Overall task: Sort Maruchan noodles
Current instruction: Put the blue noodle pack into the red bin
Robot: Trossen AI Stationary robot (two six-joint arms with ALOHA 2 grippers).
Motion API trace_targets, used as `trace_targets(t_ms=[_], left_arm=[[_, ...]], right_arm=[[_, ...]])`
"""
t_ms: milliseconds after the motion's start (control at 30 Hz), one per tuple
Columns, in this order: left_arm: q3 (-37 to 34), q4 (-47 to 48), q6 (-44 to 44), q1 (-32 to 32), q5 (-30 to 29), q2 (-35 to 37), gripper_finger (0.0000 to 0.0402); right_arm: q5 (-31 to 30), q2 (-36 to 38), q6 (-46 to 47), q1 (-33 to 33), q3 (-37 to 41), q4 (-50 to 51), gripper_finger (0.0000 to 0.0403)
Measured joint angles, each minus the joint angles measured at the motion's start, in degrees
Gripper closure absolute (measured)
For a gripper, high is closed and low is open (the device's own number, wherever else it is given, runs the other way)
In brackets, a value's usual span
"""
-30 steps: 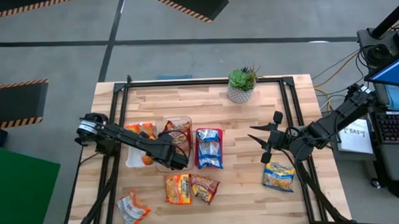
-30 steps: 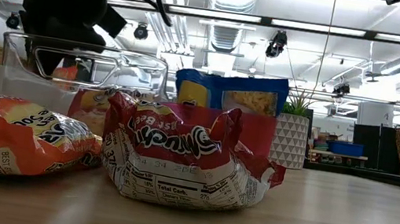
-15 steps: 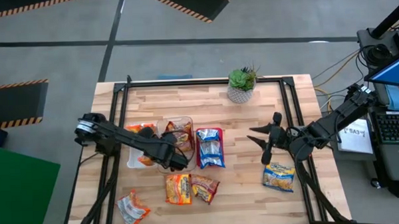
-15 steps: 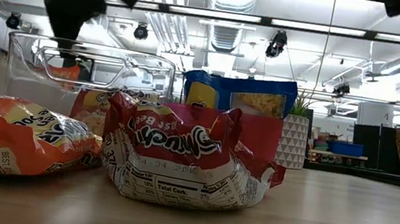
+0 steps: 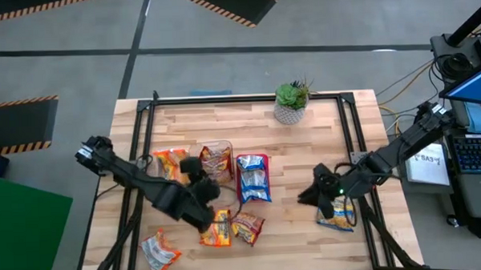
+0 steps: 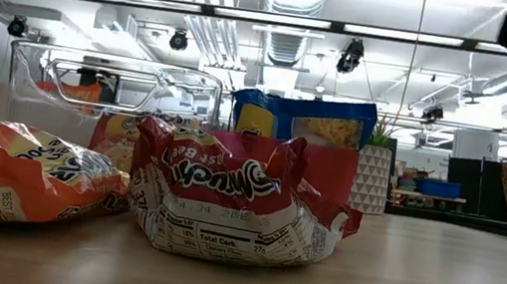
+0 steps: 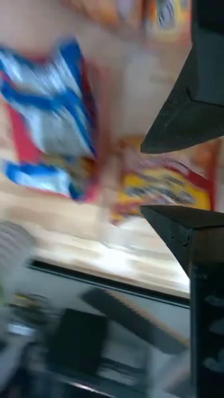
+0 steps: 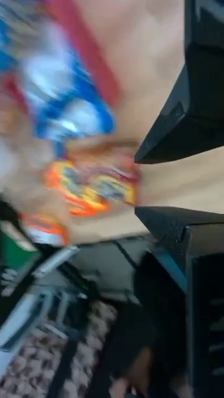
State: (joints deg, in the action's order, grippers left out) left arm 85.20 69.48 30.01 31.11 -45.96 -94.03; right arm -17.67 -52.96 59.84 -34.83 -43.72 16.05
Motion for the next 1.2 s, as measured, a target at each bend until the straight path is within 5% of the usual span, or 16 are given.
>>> trace_targets(t_ms=[167, 433, 667, 900, 1200], left_arm=[[-2.86, -11.84, -8.92, 3.79, -0.08, 0.32, 0.0274], [-7.57, -20.6, -10.74, 4.98, -0.04, 0.34, 0.0287], [-9.49, -20.66, -9.53, 4.98, -0.04, 0.36, 0.0299], [-10.0, -20.66, -8.78, 4.96, -0.08, 0.36, 0.0302], [-10.03, -20.67, -8.06, 4.96, -0.13, 0.36, 0.0302]], right_arm=[[14.23, -4.24, 13.0, -0.02, -0.02, 7.28, 0.0327], [34.58, -13.89, 30.05, -0.17, -0.02, 41.68, 0.0358], [37.6, -20.01, 24.62, -0.17, -0.02, 42.92, 0.0326], [42.25, -24.04, 23.71, -1.47, -0.02, 38.54, 0.024], [39.61, -29.92, 23.71, -2.05, -0.15, 32.65, 0.0159]])
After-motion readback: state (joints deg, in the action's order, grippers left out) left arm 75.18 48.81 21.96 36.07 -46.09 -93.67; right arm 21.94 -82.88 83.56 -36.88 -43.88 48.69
